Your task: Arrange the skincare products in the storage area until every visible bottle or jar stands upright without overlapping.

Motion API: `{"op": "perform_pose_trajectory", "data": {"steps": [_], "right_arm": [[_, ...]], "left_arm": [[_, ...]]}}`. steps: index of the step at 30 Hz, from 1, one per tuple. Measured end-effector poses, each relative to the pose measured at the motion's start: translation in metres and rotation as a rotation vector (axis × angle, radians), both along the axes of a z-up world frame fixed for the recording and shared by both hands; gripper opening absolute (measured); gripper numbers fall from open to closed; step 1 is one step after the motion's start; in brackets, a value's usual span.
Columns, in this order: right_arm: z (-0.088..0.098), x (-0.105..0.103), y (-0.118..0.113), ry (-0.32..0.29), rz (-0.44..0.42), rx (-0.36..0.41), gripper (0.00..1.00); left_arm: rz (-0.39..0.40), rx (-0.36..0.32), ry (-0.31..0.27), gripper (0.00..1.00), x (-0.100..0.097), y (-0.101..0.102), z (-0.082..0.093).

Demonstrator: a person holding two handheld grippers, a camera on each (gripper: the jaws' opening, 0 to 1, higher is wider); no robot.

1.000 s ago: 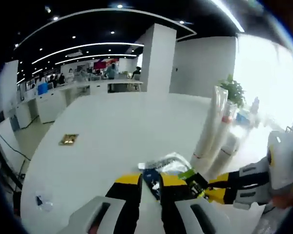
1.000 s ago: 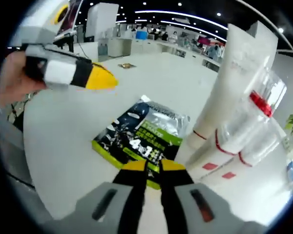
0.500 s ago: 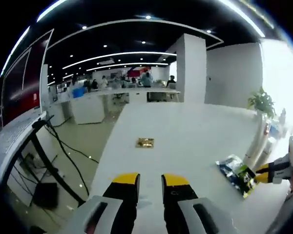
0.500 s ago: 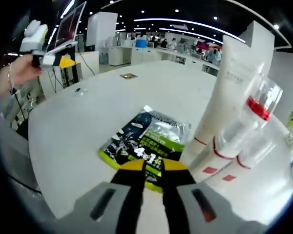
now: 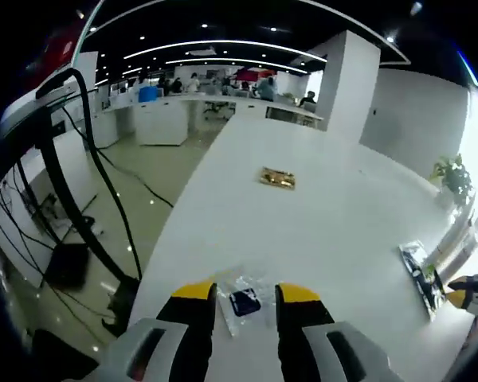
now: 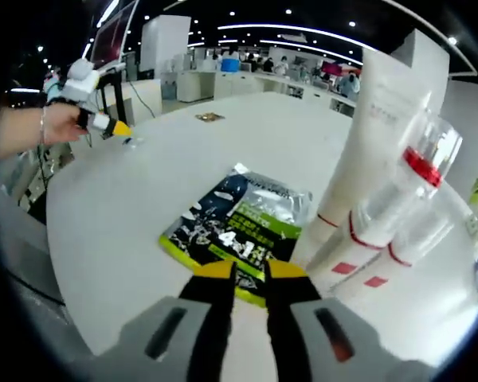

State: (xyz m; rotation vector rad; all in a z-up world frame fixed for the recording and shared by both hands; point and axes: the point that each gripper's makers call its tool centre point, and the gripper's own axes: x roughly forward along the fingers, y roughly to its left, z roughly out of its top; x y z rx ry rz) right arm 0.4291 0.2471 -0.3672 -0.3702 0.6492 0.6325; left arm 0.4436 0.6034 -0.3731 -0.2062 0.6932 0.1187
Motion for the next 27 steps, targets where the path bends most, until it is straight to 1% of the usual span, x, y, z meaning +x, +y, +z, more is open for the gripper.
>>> {"op": "perform_pose_trajectory", "data": {"steps": [1,2,3,4,5,6,7,10,13,15,17,18,19,20,21,22,24,27], "right_arm": [[0.000,0.001,-0.001,0.000,-0.004,0.003,0.15],[0.002,0.001,-0.001,0.000,-0.009,0.008,0.15],[0.002,0.001,-0.001,-0.001,-0.009,0.009,0.15],[0.002,0.001,-0.001,-0.002,-0.009,0.009,0.15],[0.002,0.001,-0.001,-0.003,-0.010,0.008,0.15],[0.003,0.001,-0.001,-0.004,-0.009,0.007,0.15],[0.003,0.001,-0.001,-0.004,-0.008,0.007,0.15],[0.002,0.000,0.001,-0.001,-0.001,0.005,0.15],[0.000,-0.001,0.002,0.002,0.004,0.000,0.15],[-0.001,-0.002,0.003,0.004,0.008,-0.006,0.15],[-0.002,-0.002,0.003,0.007,0.011,-0.009,0.15],[-0.002,-0.002,0.003,0.007,0.012,-0.011,0.15],[-0.002,-0.002,0.003,0.006,0.013,-0.012,0.15],[-0.002,-0.003,0.003,0.006,0.014,-0.012,0.15],[-0.002,-0.003,0.003,0.006,0.014,-0.011,0.15],[-0.001,-0.003,0.003,0.005,0.014,-0.012,0.15],[-0.001,-0.002,0.003,0.004,0.011,-0.012,0.15],[0.001,-0.002,0.004,0.000,0.010,-0.005,0.15]], "left_arm": [[-0.013,-0.013,0.021,0.30,0.000,-0.003,-0.004],[-0.023,-0.013,0.058,0.31,-0.001,-0.004,-0.012],[-0.021,0.002,0.057,0.30,-0.002,-0.002,-0.011],[-0.014,0.048,0.052,0.30,-0.001,0.005,-0.010],[-0.009,0.052,0.058,0.30,-0.001,0.007,-0.011],[-0.005,0.036,0.046,0.30,0.001,0.008,-0.009],[0.002,0.027,0.050,0.30,0.001,0.008,-0.009],[-0.023,0.046,0.064,0.31,-0.002,0.005,-0.009],[-0.050,0.059,0.072,0.25,-0.002,0.002,-0.009],[-0.074,0.092,0.089,0.21,-0.004,0.000,-0.009],[-0.067,0.098,0.094,0.11,-0.006,0.001,-0.010],[-0.065,0.101,0.095,0.03,-0.007,0.002,-0.010],[-0.089,0.179,0.104,0.01,-0.009,0.007,-0.009],[-0.109,0.184,0.112,0.01,-0.011,0.004,-0.011],[-0.115,0.191,0.104,0.01,-0.010,-0.002,-0.010],[-0.130,0.211,0.106,0.01,-0.011,-0.002,-0.010],[-0.135,0.223,0.107,0.01,-0.012,-0.003,-0.010],[-0.177,0.255,0.111,0.00,-0.014,-0.009,-0.009]]}}
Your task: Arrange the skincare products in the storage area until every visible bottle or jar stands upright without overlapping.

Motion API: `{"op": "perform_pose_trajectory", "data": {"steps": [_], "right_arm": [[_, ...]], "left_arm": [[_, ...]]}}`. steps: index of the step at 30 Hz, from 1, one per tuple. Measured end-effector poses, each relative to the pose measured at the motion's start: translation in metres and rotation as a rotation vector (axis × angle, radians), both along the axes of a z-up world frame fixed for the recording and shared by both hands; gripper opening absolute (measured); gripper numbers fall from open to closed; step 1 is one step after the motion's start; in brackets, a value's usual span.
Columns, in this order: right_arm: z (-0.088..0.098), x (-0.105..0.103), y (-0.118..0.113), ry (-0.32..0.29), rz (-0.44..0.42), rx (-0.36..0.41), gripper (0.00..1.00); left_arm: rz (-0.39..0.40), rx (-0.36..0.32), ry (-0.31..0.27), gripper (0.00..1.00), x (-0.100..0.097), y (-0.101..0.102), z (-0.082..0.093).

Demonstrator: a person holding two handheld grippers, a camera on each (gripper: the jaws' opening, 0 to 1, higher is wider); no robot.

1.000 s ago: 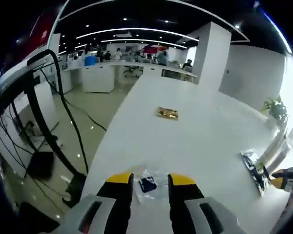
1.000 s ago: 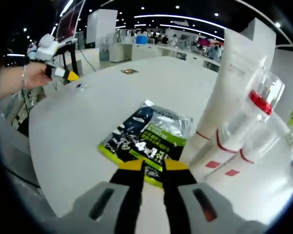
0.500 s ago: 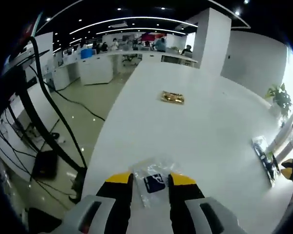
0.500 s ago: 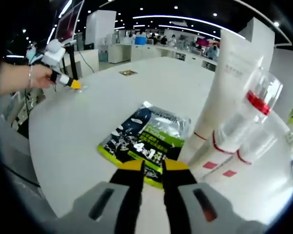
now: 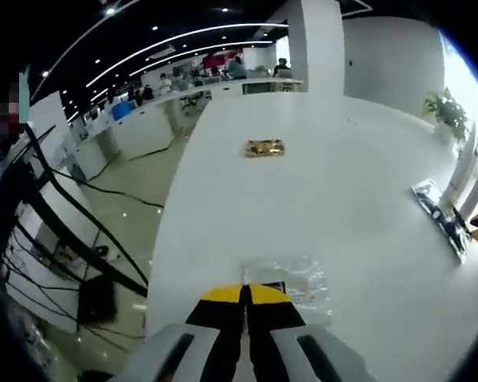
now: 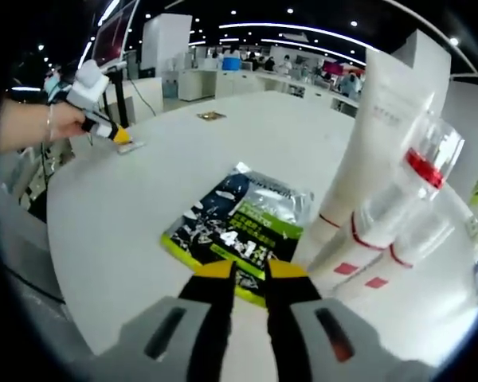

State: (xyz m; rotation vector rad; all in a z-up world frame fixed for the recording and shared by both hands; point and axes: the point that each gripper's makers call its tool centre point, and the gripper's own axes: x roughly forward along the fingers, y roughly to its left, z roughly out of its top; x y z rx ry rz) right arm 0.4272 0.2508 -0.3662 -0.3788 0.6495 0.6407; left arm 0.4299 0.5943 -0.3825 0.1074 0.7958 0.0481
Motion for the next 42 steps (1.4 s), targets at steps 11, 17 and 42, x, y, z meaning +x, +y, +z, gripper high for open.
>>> {"op": "perform_pose_trajectory", "data": {"steps": [11,17,42], "right_arm": [[0.017,-0.010,0.027,0.012,0.057,0.107,0.15],[0.040,-0.031,0.095,0.080,0.232,0.301,0.21],[-0.008,-0.058,0.253,0.462,0.395,0.298,0.09]], "left_arm": [[-0.041,-0.082,-0.066,0.00,-0.016,-0.017,0.013],[-0.010,-0.163,-0.118,0.00,-0.028,-0.019,0.018],[0.064,-0.380,-0.217,0.00,-0.049,-0.034,0.015]]}}
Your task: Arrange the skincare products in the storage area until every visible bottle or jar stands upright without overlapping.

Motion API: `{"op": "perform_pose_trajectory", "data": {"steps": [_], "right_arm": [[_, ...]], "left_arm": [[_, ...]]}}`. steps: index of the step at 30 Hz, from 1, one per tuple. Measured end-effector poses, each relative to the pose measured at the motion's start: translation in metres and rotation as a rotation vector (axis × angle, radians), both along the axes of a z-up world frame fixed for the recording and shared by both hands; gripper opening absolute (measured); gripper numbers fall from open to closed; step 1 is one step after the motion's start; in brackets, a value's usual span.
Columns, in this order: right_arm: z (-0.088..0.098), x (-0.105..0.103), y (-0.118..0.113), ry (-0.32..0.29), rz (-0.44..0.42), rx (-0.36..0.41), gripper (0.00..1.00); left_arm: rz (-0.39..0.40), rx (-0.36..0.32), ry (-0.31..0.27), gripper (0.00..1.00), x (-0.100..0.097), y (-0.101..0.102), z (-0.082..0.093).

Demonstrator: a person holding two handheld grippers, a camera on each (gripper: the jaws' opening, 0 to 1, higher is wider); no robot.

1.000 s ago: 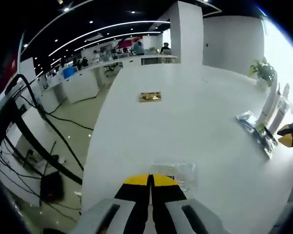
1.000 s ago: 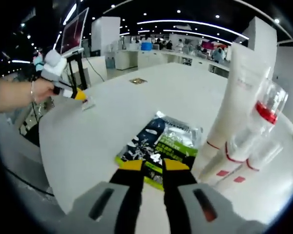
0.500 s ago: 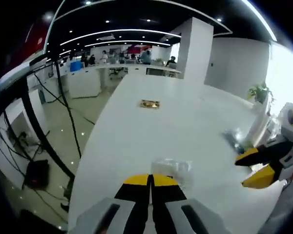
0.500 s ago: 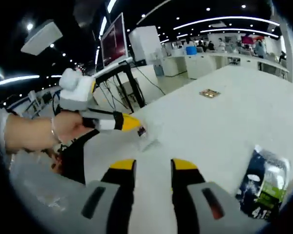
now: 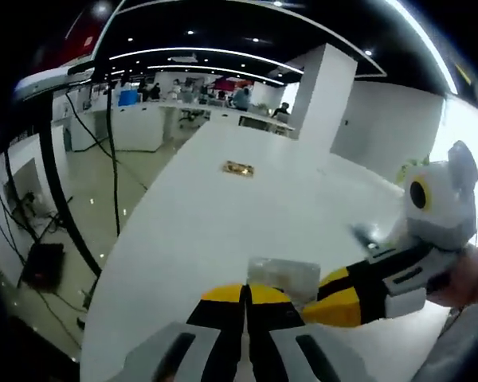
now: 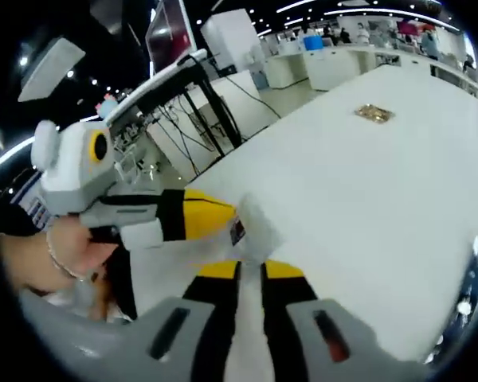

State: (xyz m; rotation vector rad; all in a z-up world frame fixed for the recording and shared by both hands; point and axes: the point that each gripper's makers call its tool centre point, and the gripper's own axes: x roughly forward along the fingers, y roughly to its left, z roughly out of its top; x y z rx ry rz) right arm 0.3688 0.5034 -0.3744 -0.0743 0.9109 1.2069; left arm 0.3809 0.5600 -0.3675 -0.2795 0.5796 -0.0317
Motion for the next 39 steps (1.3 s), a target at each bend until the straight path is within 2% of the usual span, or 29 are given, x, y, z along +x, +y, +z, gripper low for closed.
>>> {"op": "perform_pose_trajectory", "data": {"steps": [1,2,4,6,8,12,16,18,20,22,24,26,30,34,37,38,39], "right_arm": [[0.003,-0.001,-0.001,0.012,0.001,0.006,0.04],[0.010,-0.002,0.000,0.028,0.000,0.030,0.03],[0.018,-0.002,-0.001,0.019,-0.005,0.049,0.02],[0.030,0.002,-0.004,-0.041,0.002,0.069,0.02],[0.041,0.001,-0.007,-0.070,0.017,0.088,0.02],[0.059,-0.001,-0.015,-0.037,0.004,0.139,0.01],[0.072,0.002,-0.032,-0.042,-0.005,0.169,0.01],[0.072,0.003,-0.037,-0.050,-0.008,0.167,0.01],[0.079,0.002,-0.051,-0.043,-0.016,0.188,0.01],[0.084,-0.001,-0.060,-0.047,-0.022,0.204,0.01],[0.088,-0.004,-0.067,-0.051,-0.016,0.214,0.01],[0.095,-0.008,-0.076,-0.031,0.001,0.244,0.01],[0.104,-0.014,-0.091,-0.023,0.005,0.275,0.01],[0.113,-0.023,-0.104,0.009,0.010,0.329,0.01],[0.112,-0.030,-0.114,0.011,-0.004,0.327,0.01],[0.112,-0.031,-0.116,0.011,-0.014,0.330,0.01],[0.113,-0.031,-0.118,0.009,-0.027,0.339,0.01]], "left_arm": [[0.003,-0.011,-0.004,0.00,-0.001,0.000,0.001],[0.004,-0.022,-0.010,0.00,-0.002,0.000,0.002],[0.010,-0.039,-0.026,0.00,-0.003,-0.002,0.006],[0.007,-0.057,-0.035,0.00,-0.004,-0.004,0.011],[-0.015,-0.076,-0.036,0.00,-0.005,-0.010,0.014],[-0.078,-0.106,-0.092,0.00,-0.004,-0.028,0.032],[-0.133,-0.088,-0.153,0.01,-0.003,-0.042,0.053],[-0.154,-0.096,-0.170,0.06,-0.003,-0.048,0.061],[-0.195,-0.158,-0.190,0.20,-0.002,-0.061,0.075],[-0.245,-0.155,-0.225,0.19,-0.003,-0.072,0.085],[-0.270,-0.155,-0.226,0.20,-0.004,-0.079,0.090],[-0.339,-0.151,-0.233,0.20,-0.006,-0.093,0.095],[-0.402,-0.163,-0.213,0.24,-0.013,-0.107,0.094],[-0.494,-0.240,-0.207,0.24,-0.024,-0.129,0.100],[-0.540,-0.311,-0.145,0.17,-0.034,-0.143,0.103],[-0.510,-0.288,-0.144,0.15,-0.030,-0.139,0.102],[-0.511,-0.294,-0.146,0.13,-0.032,-0.141,0.106]]}}
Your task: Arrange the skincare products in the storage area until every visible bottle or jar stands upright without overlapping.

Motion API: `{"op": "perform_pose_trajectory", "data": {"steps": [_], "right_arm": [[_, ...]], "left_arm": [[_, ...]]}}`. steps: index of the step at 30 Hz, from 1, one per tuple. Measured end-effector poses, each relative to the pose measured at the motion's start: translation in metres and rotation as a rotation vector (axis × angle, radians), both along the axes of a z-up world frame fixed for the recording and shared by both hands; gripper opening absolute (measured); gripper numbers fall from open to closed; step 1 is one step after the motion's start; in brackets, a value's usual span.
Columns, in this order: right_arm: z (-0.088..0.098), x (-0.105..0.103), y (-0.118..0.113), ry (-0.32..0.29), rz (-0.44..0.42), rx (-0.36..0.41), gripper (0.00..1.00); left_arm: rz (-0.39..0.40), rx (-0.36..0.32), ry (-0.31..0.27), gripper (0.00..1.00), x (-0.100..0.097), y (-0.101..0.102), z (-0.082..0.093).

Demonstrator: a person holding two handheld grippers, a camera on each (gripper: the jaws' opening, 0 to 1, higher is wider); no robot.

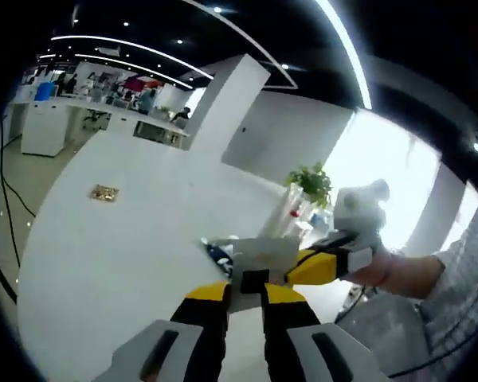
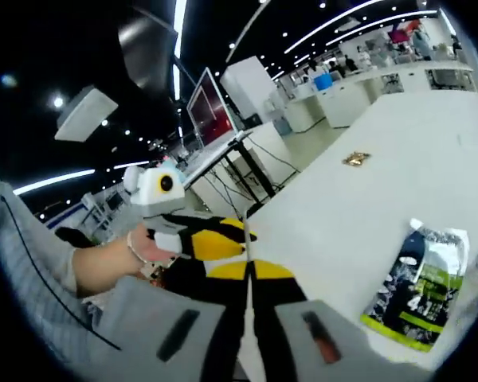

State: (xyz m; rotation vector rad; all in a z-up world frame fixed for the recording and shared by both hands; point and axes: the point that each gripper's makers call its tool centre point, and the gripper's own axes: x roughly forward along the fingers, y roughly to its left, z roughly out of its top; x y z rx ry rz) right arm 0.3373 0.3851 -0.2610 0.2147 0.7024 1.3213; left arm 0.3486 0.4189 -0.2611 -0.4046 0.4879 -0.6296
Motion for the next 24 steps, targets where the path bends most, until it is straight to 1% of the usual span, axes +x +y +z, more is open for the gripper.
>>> {"op": "perform_pose_trajectory", "data": {"steps": [1,2,3,4,6,7,9,10,11,13,15,16,17,19,21,22,23,24], "right_arm": [[0.003,0.000,-0.004,0.007,-0.032,0.011,0.01],[0.004,0.001,-0.006,0.008,-0.042,0.014,0.01],[0.008,0.004,-0.010,0.012,-0.080,0.027,0.01],[0.011,0.003,-0.011,0.020,-0.096,0.041,0.01],[0.014,0.010,-0.018,0.044,-0.165,0.052,0.01],[0.015,0.013,-0.021,0.045,-0.197,0.055,0.01],[0.015,0.017,-0.025,0.024,-0.224,0.053,0.01],[0.013,0.018,-0.026,0.007,-0.229,0.045,0.01],[0.012,0.019,-0.027,0.002,-0.237,0.042,0.01],[0.008,0.022,-0.029,0.004,-0.260,0.039,0.01],[0.003,0.026,-0.031,-0.006,-0.295,0.034,0.01],[-0.001,0.029,-0.033,-0.009,-0.307,0.024,0.01],[-0.002,0.030,-0.034,-0.008,-0.309,0.023,0.01],[-0.006,0.033,-0.037,0.000,-0.320,0.020,0.01],[-0.011,0.035,-0.040,0.017,-0.319,0.005,0.01],[-0.012,0.036,-0.042,0.010,-0.320,-0.004,0.01],[-0.013,0.036,-0.042,0.003,-0.318,-0.009,0.01],[-0.018,0.037,-0.043,-0.015,-0.314,-0.035,0.01]], "left_arm": [[0.002,0.001,0.001,0.11,-0.001,-0.001,0.003],[0.004,0.003,0.000,0.08,-0.003,-0.002,0.007],[0.012,-0.001,0.000,0.06,-0.003,-0.004,0.013],[0.016,-0.005,0.003,0.05,-0.003,-0.005,0.017],[0.030,-0.019,-0.006,0.04,-0.004,-0.011,0.027],[0.042,-0.030,-0.009,0.03,-0.004,-0.015,0.032],[0.067,-0.040,-0.004,0.02,-0.001,-0.020,0.034],[0.118,-0.046,0.010,0.02,0.004,-0.021,0.032],[0.182,-0.036,0.030,0.02,0.010,-0.019,0.025],[0.257,-0.034,0.068,0.02,0.015,-0.019,0.014],[0.312,-0.034,0.129,0.02,0.017,-0.022,0.003],[0.320,-0.032,0.131,0.02,0.017,-0.022,0.002],[0.340,-0.015,0.146,0.02,0.018,-0.025,-0.001],[0.342,0.016,0.142,0.02,0.019,-0.030,-0.005],[0.290,0.150,0.047,0.02,0.020,-0.033,-0.009],[0.264,0.184,0.025,0.02,0.019,-0.035,-0.012],[0.259,0.190,0.024,0.02,0.019,-0.036,-0.013],[0.251,0.179,0.049,0.02,0.017,-0.038,-0.016]]}}
